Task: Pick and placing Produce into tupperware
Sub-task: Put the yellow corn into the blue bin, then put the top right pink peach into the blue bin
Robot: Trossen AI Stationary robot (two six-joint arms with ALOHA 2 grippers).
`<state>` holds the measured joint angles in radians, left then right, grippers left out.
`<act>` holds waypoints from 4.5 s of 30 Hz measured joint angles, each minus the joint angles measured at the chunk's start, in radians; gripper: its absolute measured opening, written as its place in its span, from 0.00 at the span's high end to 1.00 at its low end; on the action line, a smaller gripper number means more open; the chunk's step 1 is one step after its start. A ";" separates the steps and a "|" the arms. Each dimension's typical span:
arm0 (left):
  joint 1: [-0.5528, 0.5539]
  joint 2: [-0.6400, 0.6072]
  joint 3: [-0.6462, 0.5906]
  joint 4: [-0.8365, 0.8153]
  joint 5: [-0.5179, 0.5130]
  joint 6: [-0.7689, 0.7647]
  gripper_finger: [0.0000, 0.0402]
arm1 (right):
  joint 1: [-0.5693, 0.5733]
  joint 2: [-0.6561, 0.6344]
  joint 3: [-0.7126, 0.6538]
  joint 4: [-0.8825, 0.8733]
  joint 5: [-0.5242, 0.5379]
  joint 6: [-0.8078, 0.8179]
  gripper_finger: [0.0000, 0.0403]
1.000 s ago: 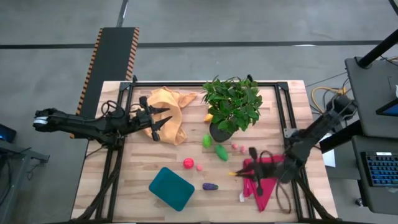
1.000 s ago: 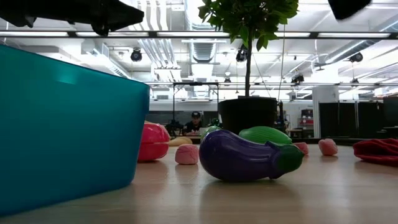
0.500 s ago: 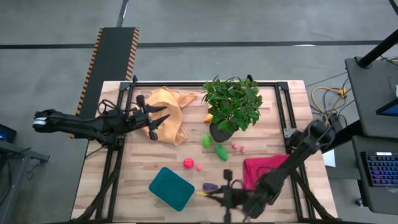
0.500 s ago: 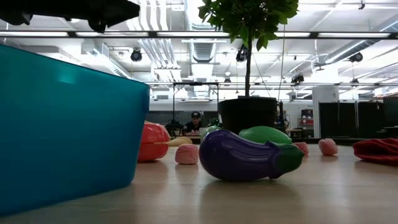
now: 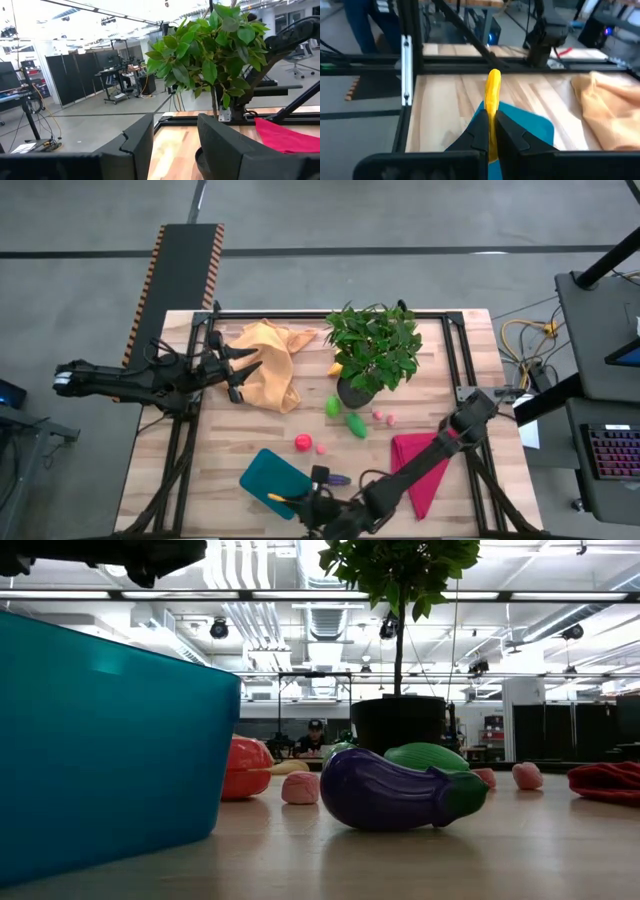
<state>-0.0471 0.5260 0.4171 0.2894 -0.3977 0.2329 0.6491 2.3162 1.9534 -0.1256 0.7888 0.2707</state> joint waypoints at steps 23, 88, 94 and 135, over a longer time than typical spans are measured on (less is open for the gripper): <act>0.000 -0.134 -0.011 -0.124 0.000 -0.020 0.65 | -0.030 0.151 0.257 -0.606 -0.042 0.253 0.98; 0.000 -0.149 -0.015 -0.168 0.000 -0.070 0.65 | 0.241 -0.529 -0.446 -0.776 0.257 0.763 0.56; 0.000 -0.151 -0.015 -0.168 0.000 -0.069 0.65 | 0.199 -0.570 -0.514 -0.476 0.035 0.474 0.56; 0.000 -0.148 -0.015 -0.169 0.000 -0.060 0.65 | -0.122 -0.822 -1.117 -0.700 -0.116 1.304 0.40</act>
<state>-0.0471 0.3776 0.4019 0.1206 -0.3974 0.1730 0.5266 1.4944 0.8368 -0.8253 0.6726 1.5744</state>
